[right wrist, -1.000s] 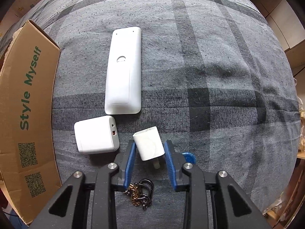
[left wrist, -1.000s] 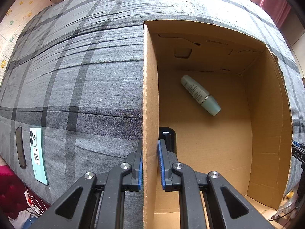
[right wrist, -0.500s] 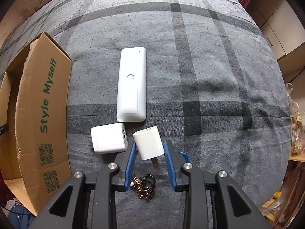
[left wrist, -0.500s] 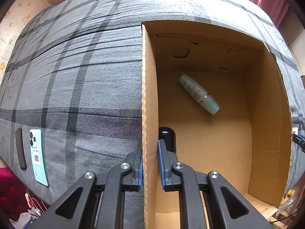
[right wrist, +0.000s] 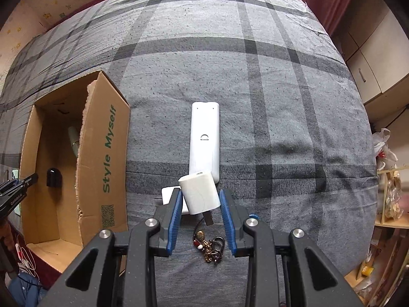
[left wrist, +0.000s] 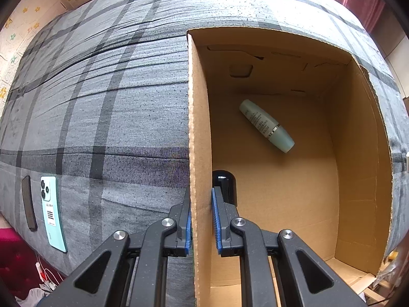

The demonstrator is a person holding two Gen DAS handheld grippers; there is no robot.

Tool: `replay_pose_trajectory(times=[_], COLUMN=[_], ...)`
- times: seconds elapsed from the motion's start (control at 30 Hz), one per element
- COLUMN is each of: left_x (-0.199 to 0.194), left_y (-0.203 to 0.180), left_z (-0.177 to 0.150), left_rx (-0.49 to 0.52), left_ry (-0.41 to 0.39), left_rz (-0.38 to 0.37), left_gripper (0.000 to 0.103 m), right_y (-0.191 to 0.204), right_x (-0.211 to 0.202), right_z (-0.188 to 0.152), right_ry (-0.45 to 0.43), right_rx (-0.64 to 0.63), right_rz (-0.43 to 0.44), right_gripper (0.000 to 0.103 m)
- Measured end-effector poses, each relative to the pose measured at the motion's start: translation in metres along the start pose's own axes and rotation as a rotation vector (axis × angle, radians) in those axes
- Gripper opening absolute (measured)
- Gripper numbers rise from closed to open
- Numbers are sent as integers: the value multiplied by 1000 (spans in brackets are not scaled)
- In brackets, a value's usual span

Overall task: Organize rigid objects
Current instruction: 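Carry the small white charger with the right gripper into the box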

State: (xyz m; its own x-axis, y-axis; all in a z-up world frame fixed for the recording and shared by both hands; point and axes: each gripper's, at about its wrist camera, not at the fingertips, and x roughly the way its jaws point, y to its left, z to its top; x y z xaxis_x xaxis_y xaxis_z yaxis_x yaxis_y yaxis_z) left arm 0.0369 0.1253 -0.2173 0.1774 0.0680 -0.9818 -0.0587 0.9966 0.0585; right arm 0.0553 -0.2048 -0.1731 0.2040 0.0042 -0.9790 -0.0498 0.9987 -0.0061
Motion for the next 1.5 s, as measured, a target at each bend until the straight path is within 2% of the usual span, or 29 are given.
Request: replay_pose_trajectory(times=[0.47, 0.87, 1.13, 1.5], left_x=[0, 2, 3, 3], left_y=[2, 5, 8, 11], left_z=[0, 1, 0, 0], left_rx=[1, 0, -5, -12], left_ry=[-7, -4, -4, -5], left_rz=[-16, -30, -45, -68], left_gripper=[14, 14, 14, 14], right_y=[73, 147, 193, 237], right_x=[-33, -41, -20, 38], right_z=[19, 28, 24, 23], right_ry=[-37, -40, -7, 69], right_rx=[-138, -275, -369, -424], right_rz=[52, 113, 132, 142], right_gripper=[32, 32, 32, 32])
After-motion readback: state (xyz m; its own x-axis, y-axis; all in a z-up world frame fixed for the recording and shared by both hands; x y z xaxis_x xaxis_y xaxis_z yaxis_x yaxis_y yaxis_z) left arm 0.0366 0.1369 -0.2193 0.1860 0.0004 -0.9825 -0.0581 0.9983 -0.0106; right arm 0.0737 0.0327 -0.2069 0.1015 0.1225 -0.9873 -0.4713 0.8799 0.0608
